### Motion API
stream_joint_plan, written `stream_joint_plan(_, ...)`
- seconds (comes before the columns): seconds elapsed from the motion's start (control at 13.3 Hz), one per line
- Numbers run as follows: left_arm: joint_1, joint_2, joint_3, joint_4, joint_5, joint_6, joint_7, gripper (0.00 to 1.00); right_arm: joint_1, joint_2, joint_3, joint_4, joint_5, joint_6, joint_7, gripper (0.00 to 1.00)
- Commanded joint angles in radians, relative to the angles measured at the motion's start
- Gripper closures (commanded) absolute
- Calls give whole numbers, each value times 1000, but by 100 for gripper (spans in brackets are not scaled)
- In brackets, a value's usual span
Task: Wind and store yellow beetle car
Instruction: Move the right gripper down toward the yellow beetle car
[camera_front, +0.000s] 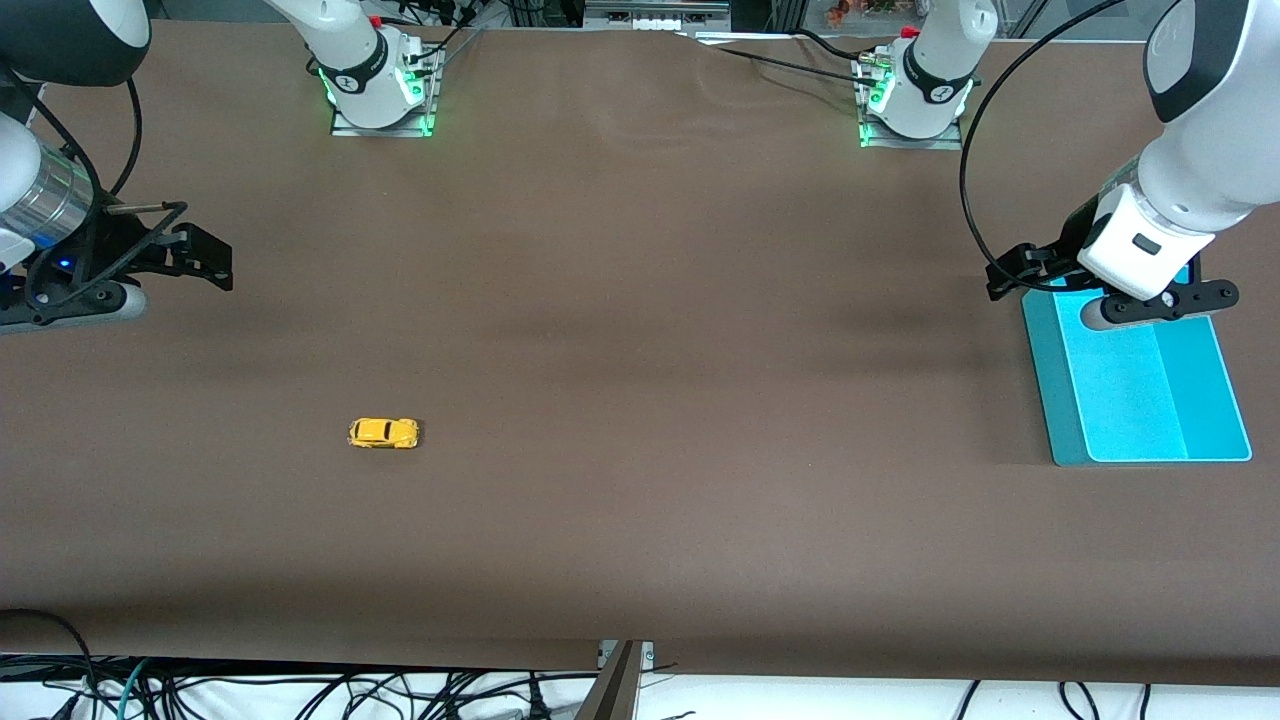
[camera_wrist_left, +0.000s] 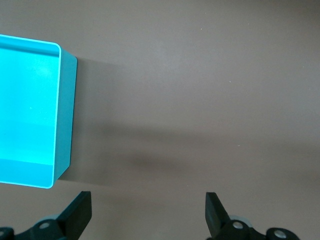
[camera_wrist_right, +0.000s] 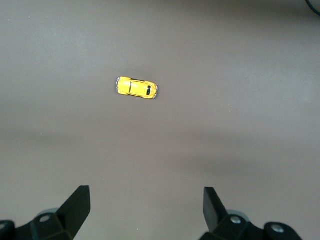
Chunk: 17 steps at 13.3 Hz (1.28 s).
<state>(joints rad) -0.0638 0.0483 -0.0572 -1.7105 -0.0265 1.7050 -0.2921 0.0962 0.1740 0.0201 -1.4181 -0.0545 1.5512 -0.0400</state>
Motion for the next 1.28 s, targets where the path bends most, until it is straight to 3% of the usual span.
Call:
stream_joint_plan(0.0, -4, 7, -4, 15, 20, -8, -16, 0, -1, -10, 3, -8, 12, 1, 3, 0)
stream_joint_plan(0.6, -5, 11, -4, 15, 20, -8, -16, 0, 59, 82, 11, -22, 5, -63, -44, 0)
stream_joint_plan(0.83, -7, 11, -4, 15, 20, -8, -16, 0, 60, 162, 9, -24, 1, 27, -389, 0)
stream_joint_plan(1.2, -7, 11, -4, 15, 20, -8, -16, 0, 59, 321, 9, -48, -1, 240, -771, 0)
